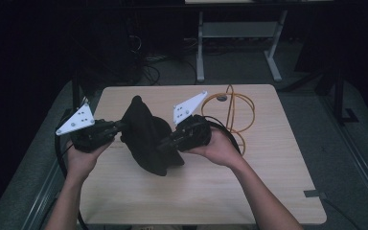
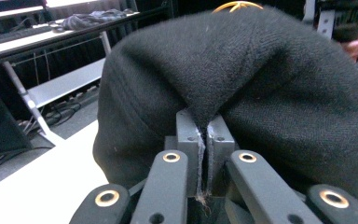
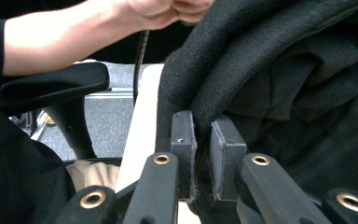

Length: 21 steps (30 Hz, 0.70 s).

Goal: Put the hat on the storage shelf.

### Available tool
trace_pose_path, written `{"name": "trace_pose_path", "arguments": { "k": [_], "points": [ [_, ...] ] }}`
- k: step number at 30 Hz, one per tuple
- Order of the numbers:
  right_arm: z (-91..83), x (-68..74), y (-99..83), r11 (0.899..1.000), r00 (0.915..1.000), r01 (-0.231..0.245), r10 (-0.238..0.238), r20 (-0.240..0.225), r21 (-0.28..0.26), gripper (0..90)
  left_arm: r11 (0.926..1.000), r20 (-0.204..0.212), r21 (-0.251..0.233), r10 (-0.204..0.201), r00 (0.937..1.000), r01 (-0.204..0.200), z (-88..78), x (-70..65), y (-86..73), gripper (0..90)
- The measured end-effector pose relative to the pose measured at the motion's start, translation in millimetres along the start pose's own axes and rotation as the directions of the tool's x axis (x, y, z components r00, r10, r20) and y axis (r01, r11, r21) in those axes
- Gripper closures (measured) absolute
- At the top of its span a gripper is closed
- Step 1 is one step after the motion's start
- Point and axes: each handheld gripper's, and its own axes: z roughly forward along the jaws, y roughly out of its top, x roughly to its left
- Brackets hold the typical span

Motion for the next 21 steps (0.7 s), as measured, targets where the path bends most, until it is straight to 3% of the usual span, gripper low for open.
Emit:
{"name": "trace_pose_path", "arguments": {
  "k": [9,11,14,21],
  "points": [
    [1.8,2.4,-10.6,1.000,0.9998,-0.004,0.004,0.018,-0.023,77.5,0.9991,0.005,0.034,0.024,0.9997,-0.024,3.6,-1.7,16.4,87.6],
    [1.6,2.7,-11.8,1.000,0.9997,-0.003,0.004,0.025,-0.026,72.8,0.9990,0.007,0.038,0.025,0.9997,-0.025,4.4,-2.3,19.9,87.6],
    [-2.3,2.9,-18.0,0.999,0.9978,-0.024,0.026,0.060,-0.032,58.9,0.9984,0.010,0.046,0.033,0.9994,-0.033,6.4,-1.7,26.9,87.7],
    [-18.2,10.0,-34.7,0.998,0.9904,-0.030,0.037,0.133,-0.056,48.5,0.9980,0.018,0.052,0.035,0.9992,-0.036,11.4,0.3,36.2,87.6]
  ]
}}
